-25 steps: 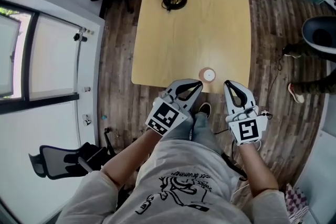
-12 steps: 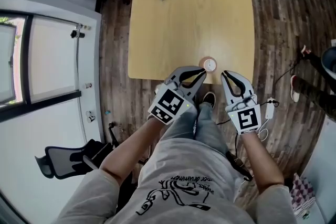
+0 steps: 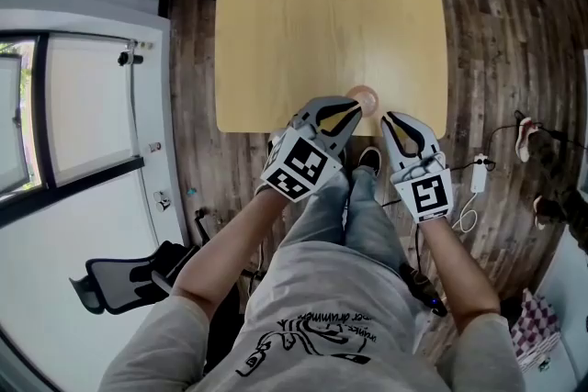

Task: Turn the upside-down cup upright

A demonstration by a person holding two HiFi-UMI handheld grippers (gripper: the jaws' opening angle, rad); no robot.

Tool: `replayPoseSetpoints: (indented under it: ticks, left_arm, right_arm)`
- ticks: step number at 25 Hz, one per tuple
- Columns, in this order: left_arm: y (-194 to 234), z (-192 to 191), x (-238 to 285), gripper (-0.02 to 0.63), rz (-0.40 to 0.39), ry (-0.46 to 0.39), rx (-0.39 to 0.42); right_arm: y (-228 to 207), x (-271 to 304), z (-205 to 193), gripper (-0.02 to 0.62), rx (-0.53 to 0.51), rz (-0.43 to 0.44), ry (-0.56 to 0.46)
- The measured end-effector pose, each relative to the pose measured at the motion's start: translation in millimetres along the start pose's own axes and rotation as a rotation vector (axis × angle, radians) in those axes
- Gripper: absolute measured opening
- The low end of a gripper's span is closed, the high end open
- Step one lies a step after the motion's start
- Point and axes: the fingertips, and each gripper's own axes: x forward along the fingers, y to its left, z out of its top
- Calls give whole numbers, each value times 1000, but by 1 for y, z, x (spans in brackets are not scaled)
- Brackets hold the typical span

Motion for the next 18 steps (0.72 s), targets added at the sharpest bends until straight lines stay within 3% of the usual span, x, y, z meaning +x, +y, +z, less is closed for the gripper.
replayPoseSetpoints:
  ticks: [2,5,18]
  left_arm:
    - [-1,-4,5,21,-15,26,16]
    - [-4,-13,16,115,-47,82,44]
    - [-6,-32,42,225,-112,232,142]
  right_arm:
    - [2,2,-6,26,2,1,8]
    - [3,7,-15,26,2,4,18]
    - [8,16,-40,27,18,-2,60]
